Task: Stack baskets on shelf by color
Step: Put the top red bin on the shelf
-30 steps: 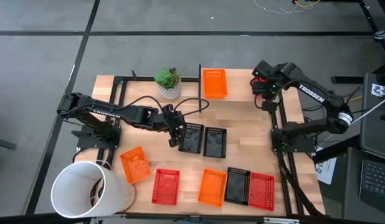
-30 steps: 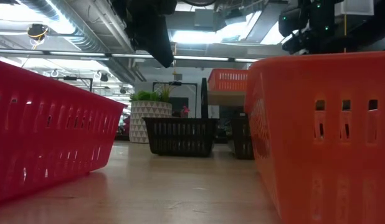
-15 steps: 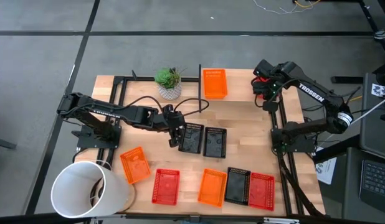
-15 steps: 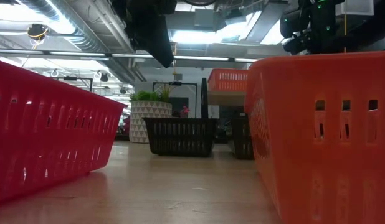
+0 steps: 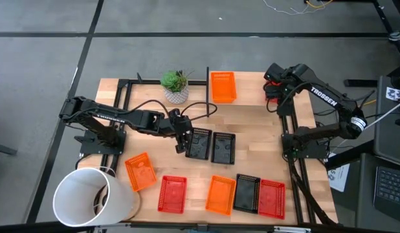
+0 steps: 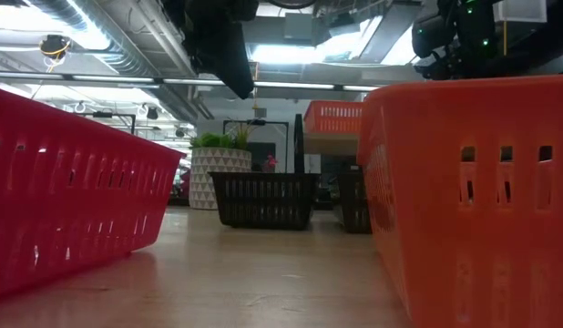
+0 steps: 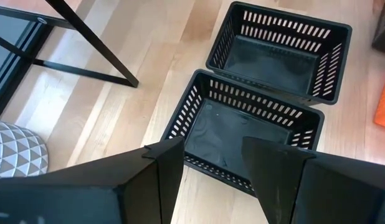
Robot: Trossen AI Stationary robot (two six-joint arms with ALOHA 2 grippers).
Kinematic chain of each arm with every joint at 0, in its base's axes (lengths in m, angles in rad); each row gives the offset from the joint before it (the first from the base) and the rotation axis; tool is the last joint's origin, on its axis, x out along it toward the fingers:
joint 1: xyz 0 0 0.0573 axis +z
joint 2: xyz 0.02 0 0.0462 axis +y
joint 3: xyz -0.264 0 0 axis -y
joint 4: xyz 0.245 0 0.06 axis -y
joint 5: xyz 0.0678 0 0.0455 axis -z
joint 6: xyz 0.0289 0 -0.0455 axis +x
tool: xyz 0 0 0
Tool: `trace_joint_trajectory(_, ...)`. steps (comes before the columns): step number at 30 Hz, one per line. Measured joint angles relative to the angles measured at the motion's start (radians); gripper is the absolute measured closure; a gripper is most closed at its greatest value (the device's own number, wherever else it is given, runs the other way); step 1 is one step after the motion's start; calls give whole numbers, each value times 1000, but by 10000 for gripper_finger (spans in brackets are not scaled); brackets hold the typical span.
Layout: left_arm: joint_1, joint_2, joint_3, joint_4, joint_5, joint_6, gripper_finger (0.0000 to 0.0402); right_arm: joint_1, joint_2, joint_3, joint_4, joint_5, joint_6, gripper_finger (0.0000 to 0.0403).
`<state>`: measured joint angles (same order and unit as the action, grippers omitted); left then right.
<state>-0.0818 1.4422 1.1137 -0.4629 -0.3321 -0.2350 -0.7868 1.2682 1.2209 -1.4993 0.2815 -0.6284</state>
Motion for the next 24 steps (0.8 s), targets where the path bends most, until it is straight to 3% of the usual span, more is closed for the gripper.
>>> trace_joint_trajectory(24,0,0,0,1,0,0,247,0,-1,0,-71,91,79,286)
